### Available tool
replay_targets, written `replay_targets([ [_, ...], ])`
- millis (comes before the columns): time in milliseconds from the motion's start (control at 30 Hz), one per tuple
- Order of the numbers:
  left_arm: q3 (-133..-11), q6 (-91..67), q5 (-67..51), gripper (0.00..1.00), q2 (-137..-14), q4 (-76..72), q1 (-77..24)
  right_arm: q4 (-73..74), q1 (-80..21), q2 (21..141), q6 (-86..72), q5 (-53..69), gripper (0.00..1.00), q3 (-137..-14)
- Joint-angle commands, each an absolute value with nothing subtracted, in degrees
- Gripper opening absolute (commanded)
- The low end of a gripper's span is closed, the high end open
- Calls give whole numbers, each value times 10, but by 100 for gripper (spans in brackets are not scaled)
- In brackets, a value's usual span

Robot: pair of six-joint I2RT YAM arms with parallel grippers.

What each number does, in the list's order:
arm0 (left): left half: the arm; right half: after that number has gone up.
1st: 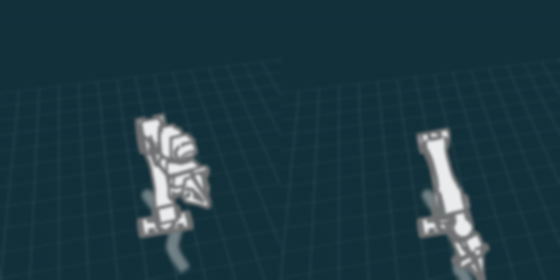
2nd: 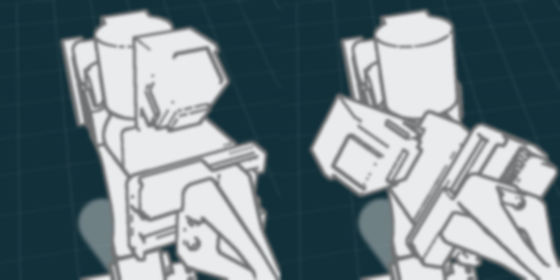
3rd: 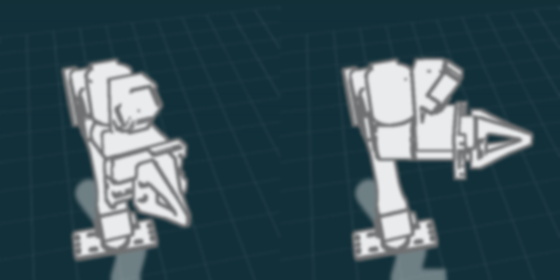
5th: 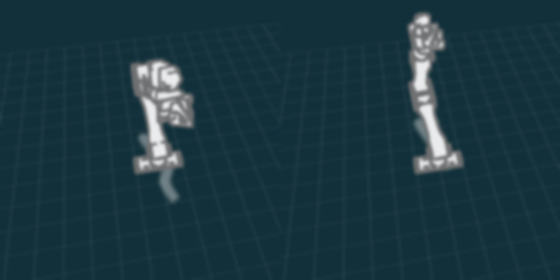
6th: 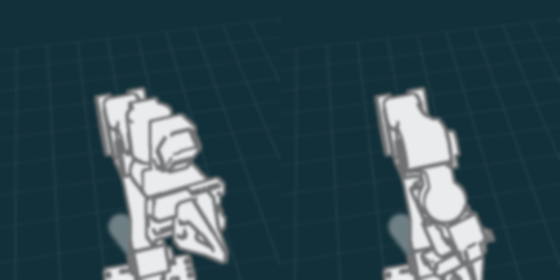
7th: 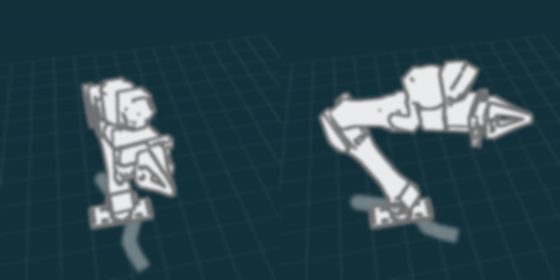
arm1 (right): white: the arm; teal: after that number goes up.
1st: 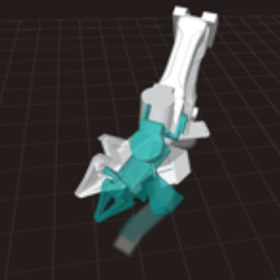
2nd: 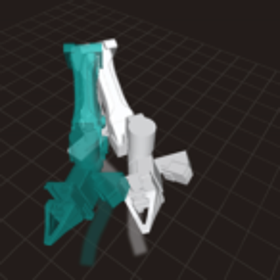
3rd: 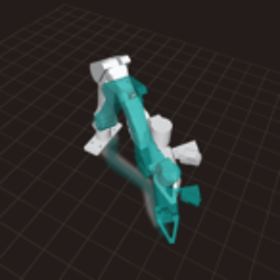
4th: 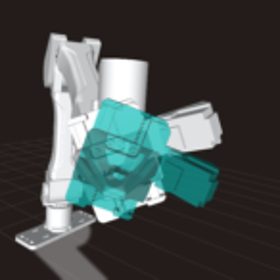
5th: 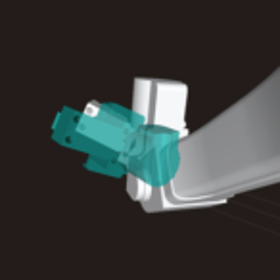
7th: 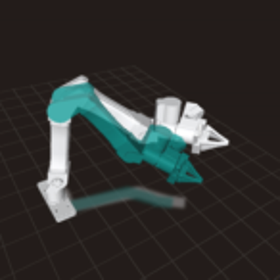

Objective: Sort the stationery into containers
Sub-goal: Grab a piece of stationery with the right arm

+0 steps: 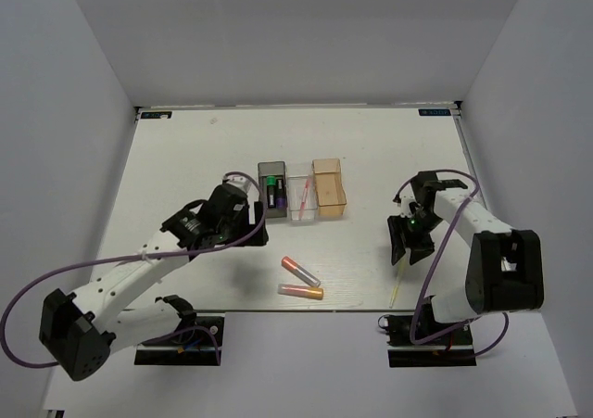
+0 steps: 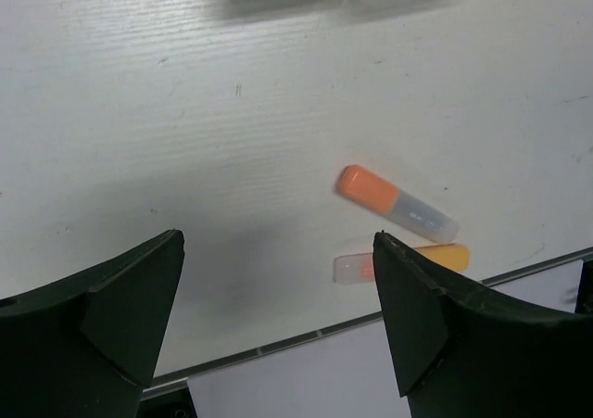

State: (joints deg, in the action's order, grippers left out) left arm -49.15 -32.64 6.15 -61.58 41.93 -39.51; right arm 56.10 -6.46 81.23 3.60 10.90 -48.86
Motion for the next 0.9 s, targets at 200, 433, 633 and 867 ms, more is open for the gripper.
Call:
replay_targets([
  [200,-426,-364,73,93,-476,452,-396,554,-65,874,-25,74,58,-510],
  [433,-405,-371,80,94,-442,461,-396,555,-61,918,-53,70,55,-512],
  [633,-396,-369,83,94,-429,461,-396,520,-61,938,-72,57,47,-511],
  [867,-396,-371,84,94,-425,465,-397,485,-63,943,-91,46,40,-484],
])
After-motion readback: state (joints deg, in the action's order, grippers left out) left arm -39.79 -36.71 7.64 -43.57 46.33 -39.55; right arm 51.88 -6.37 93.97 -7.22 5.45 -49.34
